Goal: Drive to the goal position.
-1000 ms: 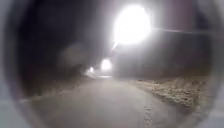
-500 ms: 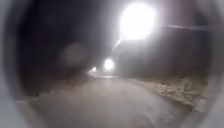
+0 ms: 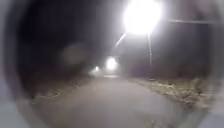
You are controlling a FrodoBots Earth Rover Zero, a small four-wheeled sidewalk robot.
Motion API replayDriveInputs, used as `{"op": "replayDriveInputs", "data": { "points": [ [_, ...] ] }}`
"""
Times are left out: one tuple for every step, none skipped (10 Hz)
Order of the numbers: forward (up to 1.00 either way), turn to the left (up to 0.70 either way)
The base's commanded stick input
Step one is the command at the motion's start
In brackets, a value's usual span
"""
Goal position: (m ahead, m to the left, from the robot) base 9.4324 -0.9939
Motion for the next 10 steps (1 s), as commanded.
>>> {"op": "replayDriveInputs", "data": {
  "points": [
    [1.00,0.04],
    [1.00,0.04],
    [1.00,0.04],
    [1.00,0.04],
    [1.00,0.04],
    [1.00,0.04],
    [1.00,0.04],
    [1.00,0.04],
    [1.00,0.04],
    [1.00,0.04]
  ]
}}
